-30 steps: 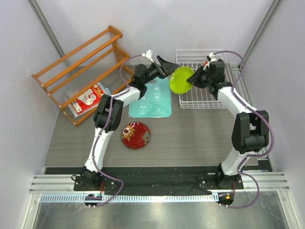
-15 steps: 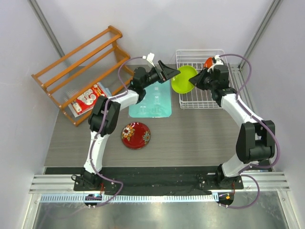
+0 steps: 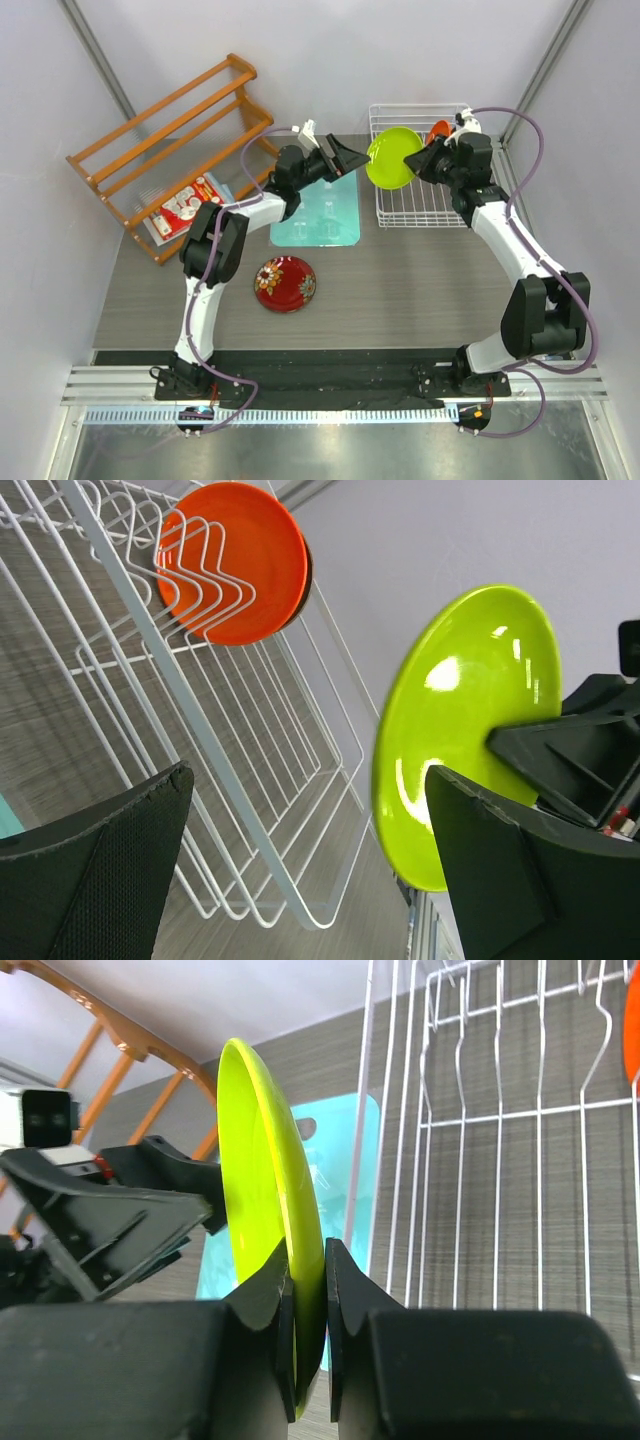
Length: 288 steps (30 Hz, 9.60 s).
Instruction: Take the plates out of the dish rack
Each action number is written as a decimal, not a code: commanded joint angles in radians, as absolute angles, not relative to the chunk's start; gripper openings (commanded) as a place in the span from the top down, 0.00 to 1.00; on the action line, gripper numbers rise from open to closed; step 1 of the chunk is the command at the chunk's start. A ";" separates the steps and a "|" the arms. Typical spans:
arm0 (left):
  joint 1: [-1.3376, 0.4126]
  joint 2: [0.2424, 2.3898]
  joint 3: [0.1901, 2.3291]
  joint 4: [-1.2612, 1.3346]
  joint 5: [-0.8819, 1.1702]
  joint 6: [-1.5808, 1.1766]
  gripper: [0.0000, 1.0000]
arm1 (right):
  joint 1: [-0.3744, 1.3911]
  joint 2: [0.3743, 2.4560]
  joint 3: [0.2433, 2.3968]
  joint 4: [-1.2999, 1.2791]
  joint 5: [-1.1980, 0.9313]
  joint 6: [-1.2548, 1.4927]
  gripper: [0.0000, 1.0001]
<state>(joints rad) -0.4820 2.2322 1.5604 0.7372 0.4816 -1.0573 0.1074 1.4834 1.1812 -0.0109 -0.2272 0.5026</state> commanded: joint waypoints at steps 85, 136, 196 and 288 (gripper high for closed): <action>-0.443 0.937 0.362 -0.057 -0.107 -0.802 0.73 | -0.087 1.605 1.354 -0.176 -0.226 0.354 0.20; -0.546 1.583 1.163 0.107 0.118 -0.580 0.01 | -0.083 2.402 2.316 -0.483 0.051 0.117 0.68; -0.561 2.217 1.796 0.271 0.371 -0.747 0.01 | 0.124 1.437 1.174 0.087 -0.305 0.543 0.99; -0.543 0.841 0.353 -0.138 -0.163 -0.865 0.57 | -0.091 1.719 1.491 -0.239 0.158 0.218 0.00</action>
